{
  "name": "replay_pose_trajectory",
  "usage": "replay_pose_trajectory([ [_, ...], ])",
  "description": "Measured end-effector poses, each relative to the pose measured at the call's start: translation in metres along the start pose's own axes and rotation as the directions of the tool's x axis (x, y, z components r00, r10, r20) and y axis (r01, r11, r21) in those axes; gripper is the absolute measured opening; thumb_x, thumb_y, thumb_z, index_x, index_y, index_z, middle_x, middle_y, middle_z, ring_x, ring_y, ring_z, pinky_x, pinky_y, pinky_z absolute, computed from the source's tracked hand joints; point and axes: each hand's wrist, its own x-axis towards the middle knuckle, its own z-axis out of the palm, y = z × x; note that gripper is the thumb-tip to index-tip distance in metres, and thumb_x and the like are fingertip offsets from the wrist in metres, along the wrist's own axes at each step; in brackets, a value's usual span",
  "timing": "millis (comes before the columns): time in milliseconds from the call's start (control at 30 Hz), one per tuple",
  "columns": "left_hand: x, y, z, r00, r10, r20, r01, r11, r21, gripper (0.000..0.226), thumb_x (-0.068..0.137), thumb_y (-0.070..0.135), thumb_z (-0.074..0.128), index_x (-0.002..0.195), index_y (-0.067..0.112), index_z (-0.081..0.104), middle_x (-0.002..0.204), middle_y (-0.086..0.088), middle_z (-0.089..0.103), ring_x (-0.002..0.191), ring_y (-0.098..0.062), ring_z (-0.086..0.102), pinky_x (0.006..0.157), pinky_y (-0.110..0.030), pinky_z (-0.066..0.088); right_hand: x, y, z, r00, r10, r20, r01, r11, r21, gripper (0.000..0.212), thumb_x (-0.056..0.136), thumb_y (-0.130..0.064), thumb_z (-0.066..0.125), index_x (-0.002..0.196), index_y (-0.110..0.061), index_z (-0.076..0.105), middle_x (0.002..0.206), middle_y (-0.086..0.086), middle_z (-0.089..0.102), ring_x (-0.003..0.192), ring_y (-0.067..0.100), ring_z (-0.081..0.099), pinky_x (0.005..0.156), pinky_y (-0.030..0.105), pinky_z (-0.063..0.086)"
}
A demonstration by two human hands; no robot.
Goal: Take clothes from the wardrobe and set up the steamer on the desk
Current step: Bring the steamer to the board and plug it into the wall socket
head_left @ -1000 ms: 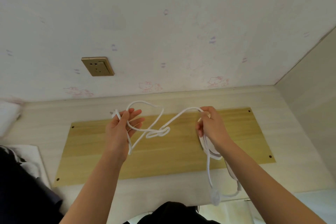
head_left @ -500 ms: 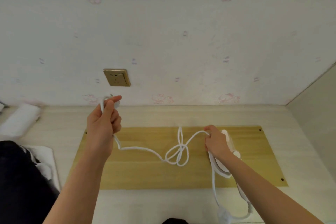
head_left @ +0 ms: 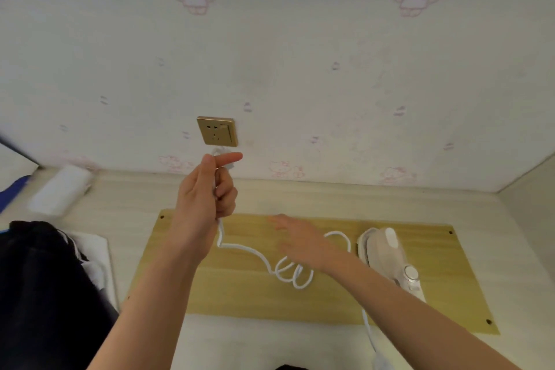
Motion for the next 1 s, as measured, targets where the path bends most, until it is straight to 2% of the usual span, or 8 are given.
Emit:
replay_pose_trajectory([
  [167, 0.003, 0.007, -0.002, 0.997, 0.071, 0.029, -0.074, 0.991, 0.108, 0.041, 0.106, 0.029, 0.028, 0.095, 0.011, 0.063, 0.059, 0.003, 0.028, 0.045, -0.012, 0.020, 0.043, -0.024, 0.018, 0.006, -0.040, 0.033, 0.979, -0.110, 0.173, 0.093, 0.990, 0.104, 0.053, 0.093, -0.025, 0.056, 0.143, -0.022, 0.037, 0.130, 0.004, 0.056, 0.117, 0.019, 0.052, 0.092, 0.026, 0.038],
  [267, 0.007, 0.011, -0.007, 0.993, 0.107, 0.046, -0.115, 0.965, 0.237, 0.036, 0.105, 0.026, 0.030, 0.100, 0.008, 0.061, 0.061, 0.000, 0.035, 0.047, -0.014, 0.025, 0.043, -0.024, 0.023, 0.008, -0.043, 0.042, 0.978, -0.142, 0.154, 0.125, 0.985, 0.119, 0.023, 0.094, -0.021, 0.055, 0.113, -0.013, 0.065, 0.094, -0.003, 0.066, 0.081, 0.007, 0.057, 0.071, 0.015, 0.039],
  [367, 0.012, 0.006, -0.016, 0.984, 0.159, 0.082, -0.179, 0.861, 0.476, 0.026, 0.104, 0.020, 0.036, 0.096, 0.011, 0.059, 0.060, -0.001, 0.042, 0.046, -0.012, 0.033, 0.044, -0.022, 0.029, 0.008, -0.046, 0.048, 0.950, -0.177, 0.258, 0.143, 0.979, 0.145, 0.017, 0.091, -0.022, 0.057, 0.094, -0.012, 0.071, 0.090, -0.001, 0.070, 0.067, -0.006, 0.054, 0.066, 0.011, 0.040],
  [567, 0.013, -0.016, -0.033, 0.986, 0.123, 0.115, -0.167, 0.806, 0.567, 0.021, 0.101, 0.014, 0.041, 0.090, 0.017, 0.058, 0.063, -0.003, 0.052, 0.048, -0.012, 0.040, 0.045, -0.025, 0.033, 0.031, -0.056, 0.031, 0.957, -0.053, 0.287, 0.002, 0.985, 0.175, 0.028, 0.095, -0.021, 0.051, 0.114, -0.009, 0.067, 0.109, 0.005, 0.070, 0.099, 0.017, 0.064, 0.090, 0.030, 0.049],
  [633, 0.011, -0.025, -0.037, 0.984, 0.110, 0.137, -0.170, 0.785, 0.596, 0.020, 0.101, 0.014, 0.042, 0.089, 0.018, 0.058, 0.064, -0.004, 0.054, 0.047, -0.011, 0.041, 0.046, -0.023, 0.036, 0.042, -0.060, 0.016, 0.970, 0.089, 0.225, -0.201, 0.813, 0.546, 0.029, 0.097, -0.019, 0.050, 0.119, -0.005, 0.062, 0.107, 0.010, 0.071, 0.099, 0.021, 0.068, 0.091, 0.038, 0.053],
  [733, 0.010, -0.038, -0.045, 0.985, 0.083, 0.148, -0.158, 0.769, 0.620, 0.021, 0.100, 0.016, 0.044, 0.085, 0.021, 0.057, 0.063, -0.008, 0.057, 0.047, -0.016, 0.045, 0.048, -0.032, 0.041, 0.058, -0.059, -0.009, 0.972, 0.085, 0.221, -0.235, 0.219, 0.947, 0.034, 0.097, -0.013, 0.049, 0.129, -0.002, 0.051, 0.112, 0.019, 0.069, 0.104, 0.029, 0.067, 0.091, 0.043, 0.053],
  [800, 0.010, -0.044, -0.051, 0.986, 0.067, 0.154, -0.149, 0.769, 0.621, 0.023, 0.101, 0.019, 0.044, 0.083, 0.022, 0.056, 0.065, -0.012, 0.058, 0.048, -0.023, 0.048, 0.051, -0.039, 0.043, 0.064, -0.058, -0.022, 0.976, 0.055, 0.209, -0.199, -0.145, 0.969, 0.038, 0.093, -0.001, 0.048, 0.131, -0.002, 0.047, 0.114, 0.025, 0.066, 0.103, 0.034, 0.067, 0.089, 0.043, 0.055],
  [1000, 0.007, -0.049, -0.065, 0.992, 0.013, 0.126, -0.087, 0.799, 0.595, 0.022, 0.101, 0.012, 0.042, 0.094, 0.021, 0.061, 0.074, -0.002, 0.063, 0.047, -0.011, 0.050, 0.051, -0.022, 0.044, 0.064, -0.063, -0.030, 0.988, 0.035, 0.153, -0.134, -0.315, 0.940, 0.036, 0.086, 0.010, 0.047, 0.119, 0.000, 0.057, 0.116, 0.024, 0.063, 0.104, 0.034, 0.065, 0.091, 0.044, 0.054],
])
